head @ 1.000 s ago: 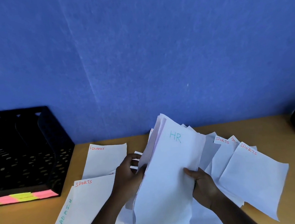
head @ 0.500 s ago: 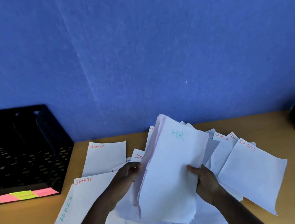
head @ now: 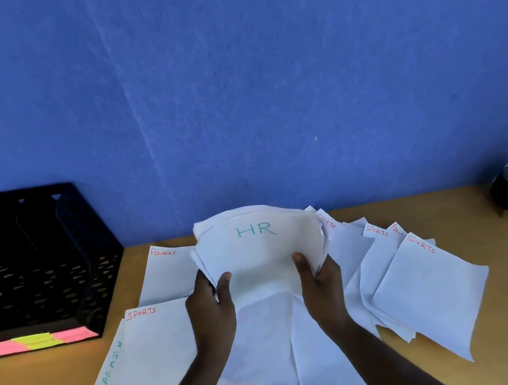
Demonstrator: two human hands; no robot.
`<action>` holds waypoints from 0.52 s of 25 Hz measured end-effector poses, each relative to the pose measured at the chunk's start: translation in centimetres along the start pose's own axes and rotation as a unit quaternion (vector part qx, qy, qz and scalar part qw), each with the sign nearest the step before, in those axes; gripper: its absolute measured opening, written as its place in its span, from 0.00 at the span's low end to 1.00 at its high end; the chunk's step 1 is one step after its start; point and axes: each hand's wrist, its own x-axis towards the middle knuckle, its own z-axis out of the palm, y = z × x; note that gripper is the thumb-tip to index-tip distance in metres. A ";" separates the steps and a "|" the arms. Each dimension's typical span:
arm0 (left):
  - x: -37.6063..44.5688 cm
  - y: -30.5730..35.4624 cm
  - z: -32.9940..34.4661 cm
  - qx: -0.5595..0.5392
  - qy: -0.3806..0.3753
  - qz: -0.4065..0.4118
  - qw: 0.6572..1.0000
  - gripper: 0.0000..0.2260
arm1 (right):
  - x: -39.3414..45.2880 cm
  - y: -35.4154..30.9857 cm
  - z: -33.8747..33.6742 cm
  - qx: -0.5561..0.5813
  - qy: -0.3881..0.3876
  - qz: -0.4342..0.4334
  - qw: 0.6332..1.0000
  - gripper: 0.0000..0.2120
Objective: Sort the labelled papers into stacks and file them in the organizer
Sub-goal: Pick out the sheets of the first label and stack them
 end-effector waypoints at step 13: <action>-0.9 -4.6 0.1 -0.058 -0.068 -0.134 0.987 0.16 | -1.3 5.8 2.0 -0.145 -0.017 0.117 0.982 0.07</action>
